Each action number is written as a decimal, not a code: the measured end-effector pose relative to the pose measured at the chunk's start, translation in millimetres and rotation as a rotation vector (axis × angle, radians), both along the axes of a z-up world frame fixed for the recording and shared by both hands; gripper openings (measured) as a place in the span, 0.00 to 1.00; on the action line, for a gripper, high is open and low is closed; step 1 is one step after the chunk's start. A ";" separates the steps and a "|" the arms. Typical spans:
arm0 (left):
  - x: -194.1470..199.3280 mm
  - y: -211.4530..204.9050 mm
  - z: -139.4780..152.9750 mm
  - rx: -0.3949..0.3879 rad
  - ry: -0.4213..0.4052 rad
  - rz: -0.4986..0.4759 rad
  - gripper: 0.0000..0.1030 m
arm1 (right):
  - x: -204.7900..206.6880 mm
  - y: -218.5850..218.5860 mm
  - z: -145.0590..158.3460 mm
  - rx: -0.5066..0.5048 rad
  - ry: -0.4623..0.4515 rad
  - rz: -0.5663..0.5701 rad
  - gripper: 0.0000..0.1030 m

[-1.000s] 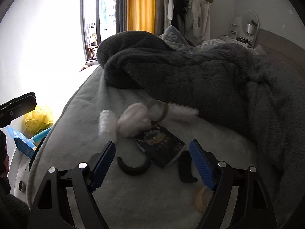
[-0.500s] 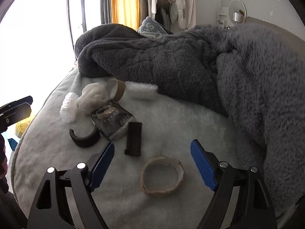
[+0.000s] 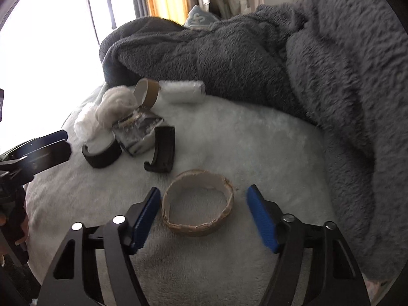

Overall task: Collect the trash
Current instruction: 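Grasp the black curved plastic piece with the left tool while the right tool grasps the cardboard tape roll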

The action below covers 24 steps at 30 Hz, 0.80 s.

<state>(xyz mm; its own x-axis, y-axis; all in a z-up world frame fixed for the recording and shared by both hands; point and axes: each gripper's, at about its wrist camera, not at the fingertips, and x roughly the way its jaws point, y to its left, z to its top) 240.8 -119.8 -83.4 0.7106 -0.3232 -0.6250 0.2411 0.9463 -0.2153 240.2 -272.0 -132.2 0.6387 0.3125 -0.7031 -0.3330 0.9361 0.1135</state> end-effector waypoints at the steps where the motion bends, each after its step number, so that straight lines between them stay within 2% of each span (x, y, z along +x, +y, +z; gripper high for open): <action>1: 0.1 -3.4 -1.8 0.003 0.002 0.000 0.84 | 0.2 1.7 -1.1 -0.009 -0.002 0.010 0.61; 4: 0.3 -14.7 -4.4 0.050 -0.007 -0.004 0.83 | -0.5 2.7 0.5 -0.014 -0.012 0.029 0.55; 8: 6.9 -22.6 -11.0 0.074 0.019 0.002 0.78 | -4.2 -1.6 6.8 0.009 -0.027 0.037 0.53; 16: 19.7 -28.0 -20.7 0.059 0.059 0.035 0.66 | -8.1 -12.9 10.5 0.045 -0.023 0.048 0.49; 24: 26.4 -33.9 -28.0 0.071 0.084 0.033 0.45 | -10.4 -13.1 5.8 0.038 -0.004 0.058 0.49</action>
